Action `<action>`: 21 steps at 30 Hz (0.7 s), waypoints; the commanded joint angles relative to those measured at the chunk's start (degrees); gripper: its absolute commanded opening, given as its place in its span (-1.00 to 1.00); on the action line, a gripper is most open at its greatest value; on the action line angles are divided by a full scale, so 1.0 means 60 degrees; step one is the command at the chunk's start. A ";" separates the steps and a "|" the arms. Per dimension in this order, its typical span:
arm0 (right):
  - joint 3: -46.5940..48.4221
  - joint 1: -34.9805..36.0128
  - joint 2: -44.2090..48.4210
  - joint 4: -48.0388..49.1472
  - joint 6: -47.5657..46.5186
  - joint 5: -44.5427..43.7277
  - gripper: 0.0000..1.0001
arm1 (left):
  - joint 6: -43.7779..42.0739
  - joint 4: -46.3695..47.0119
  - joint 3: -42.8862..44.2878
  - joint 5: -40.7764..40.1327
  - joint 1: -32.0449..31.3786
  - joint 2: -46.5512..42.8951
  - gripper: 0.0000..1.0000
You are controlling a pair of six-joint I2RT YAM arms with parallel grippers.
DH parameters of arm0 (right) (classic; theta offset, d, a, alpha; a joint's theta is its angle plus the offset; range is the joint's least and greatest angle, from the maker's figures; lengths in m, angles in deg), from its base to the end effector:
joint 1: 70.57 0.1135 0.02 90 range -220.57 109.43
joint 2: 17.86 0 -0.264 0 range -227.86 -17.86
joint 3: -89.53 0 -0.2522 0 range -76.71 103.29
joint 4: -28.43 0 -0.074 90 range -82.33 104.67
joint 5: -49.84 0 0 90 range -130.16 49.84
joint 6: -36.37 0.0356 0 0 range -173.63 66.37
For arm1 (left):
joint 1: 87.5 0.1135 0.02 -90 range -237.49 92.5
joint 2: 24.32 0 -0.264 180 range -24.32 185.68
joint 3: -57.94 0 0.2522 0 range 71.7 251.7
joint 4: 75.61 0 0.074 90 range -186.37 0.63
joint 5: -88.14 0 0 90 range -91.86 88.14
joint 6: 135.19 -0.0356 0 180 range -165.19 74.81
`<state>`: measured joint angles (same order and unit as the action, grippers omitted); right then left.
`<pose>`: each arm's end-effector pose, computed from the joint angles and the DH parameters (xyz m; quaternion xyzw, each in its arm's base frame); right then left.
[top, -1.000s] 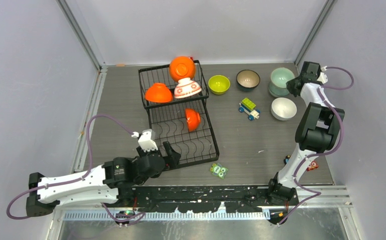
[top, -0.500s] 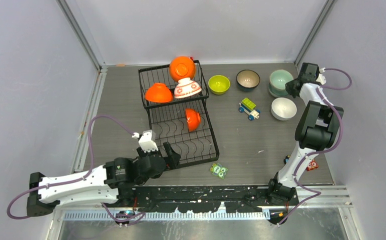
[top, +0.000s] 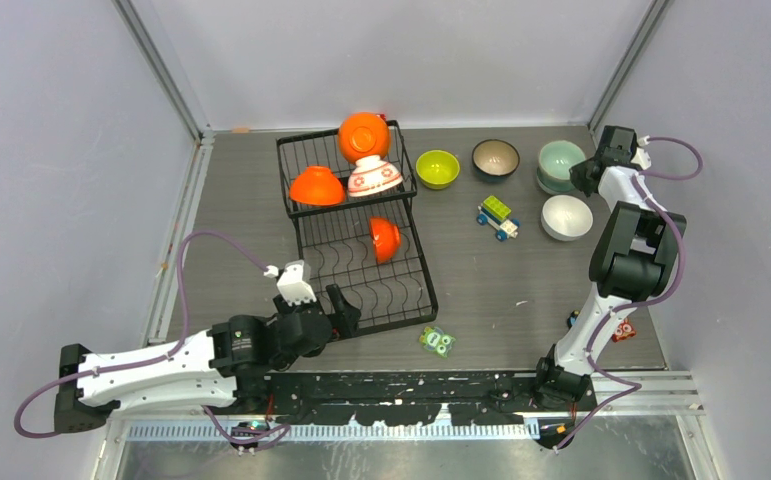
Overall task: Unload the bowls from the dish rack
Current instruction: Place the bowl with the bowl.
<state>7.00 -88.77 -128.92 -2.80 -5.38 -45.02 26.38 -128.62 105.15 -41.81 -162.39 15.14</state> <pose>0.4148 -0.1396 0.2234 0.5191 0.7627 0.0617 0.3808 0.0579 -0.1267 0.2433 -0.1048 0.8725 -0.2513 0.4057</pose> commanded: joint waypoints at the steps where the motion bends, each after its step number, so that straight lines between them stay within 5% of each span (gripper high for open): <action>1: 0.0393 -0.0030 0.0084 0.0565 0.0166 -0.0061 -0.99 | 0.0116 0.0223 -0.0045 -0.0199 -0.0021 -0.0010 0.87; 21: 0.0310 -0.0079 0.0013 0.0400 0.0125 -0.0180 -0.99 | 0.0161 0.0193 -0.0066 -0.0164 -0.0025 -0.0013 0.87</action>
<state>7.00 -88.81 -129.67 -4.22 -5.45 -45.79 26.43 -128.64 105.09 -41.68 -162.39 15.17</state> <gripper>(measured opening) 0.059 0.933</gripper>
